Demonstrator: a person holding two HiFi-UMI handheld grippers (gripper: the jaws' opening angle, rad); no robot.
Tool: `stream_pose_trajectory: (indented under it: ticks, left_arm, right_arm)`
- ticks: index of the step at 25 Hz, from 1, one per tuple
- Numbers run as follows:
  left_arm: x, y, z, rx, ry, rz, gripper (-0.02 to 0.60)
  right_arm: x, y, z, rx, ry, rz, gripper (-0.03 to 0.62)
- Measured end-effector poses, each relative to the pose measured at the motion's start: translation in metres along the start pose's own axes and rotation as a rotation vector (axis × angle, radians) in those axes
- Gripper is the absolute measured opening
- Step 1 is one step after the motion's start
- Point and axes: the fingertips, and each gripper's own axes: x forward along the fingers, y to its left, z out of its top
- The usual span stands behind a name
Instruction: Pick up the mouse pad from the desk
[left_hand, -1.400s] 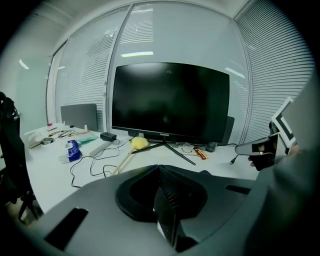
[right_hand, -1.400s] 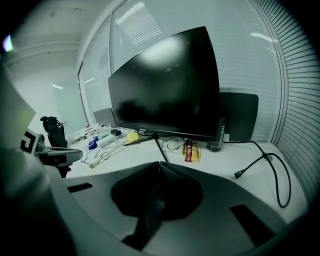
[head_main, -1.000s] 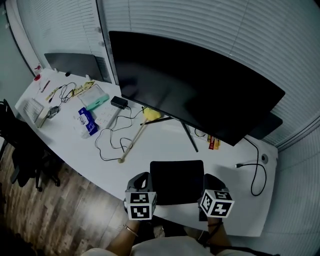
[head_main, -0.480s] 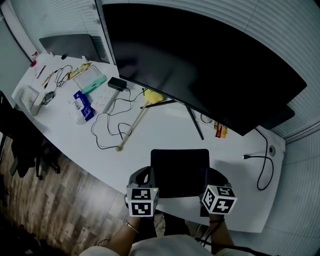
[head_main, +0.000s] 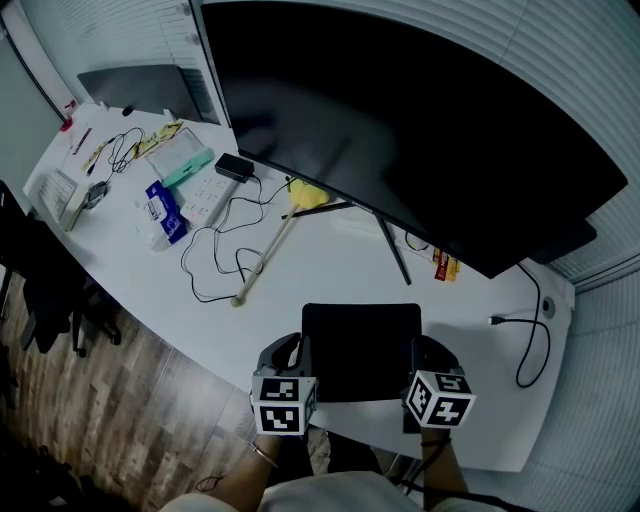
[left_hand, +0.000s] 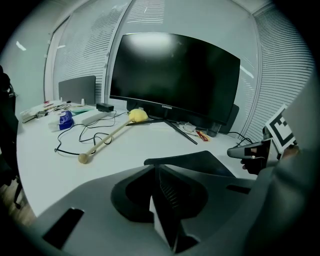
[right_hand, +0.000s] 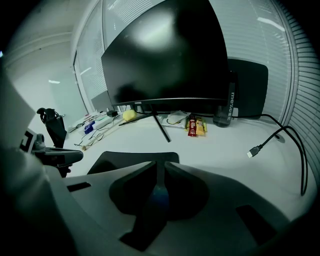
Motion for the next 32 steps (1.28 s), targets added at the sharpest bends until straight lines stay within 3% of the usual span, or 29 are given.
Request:
stream_pose_trajectory:
  ticks: [3, 5, 10, 17, 32]
  left_arm:
    - [0.005, 0.0, 0.0, -0.013, 0.012, -0.003, 0.039]
    - [0.008, -0.001, -0.001, -0.014, 0.021, -0.007, 0.104]
    - [0.016, -0.001, 0.002, -0.017, 0.042, -0.009, 0.151]
    - [0.033, 0.002, 0.007, -0.008, 0.074, 0.002, 0.156]
    - [0.055, 0.008, -0.01, 0.0, 0.22, 0.053, 0.158]
  right_arm:
    - [0.006, -0.003, 0.0, -0.003, 0.018, 0.003, 0.122]
    - [0.01, -0.005, 0.0, -0.004, 0.026, 0.002, 0.123]
    - [0.02, -0.011, 0.005, -0.017, 0.048, 0.002, 0.137]
    - [0.04, -0.021, 0.007, -0.035, 0.092, 0.01, 0.137]
    - [0.064, -0.027, -0.004, -0.067, 0.193, 0.014, 0.153]
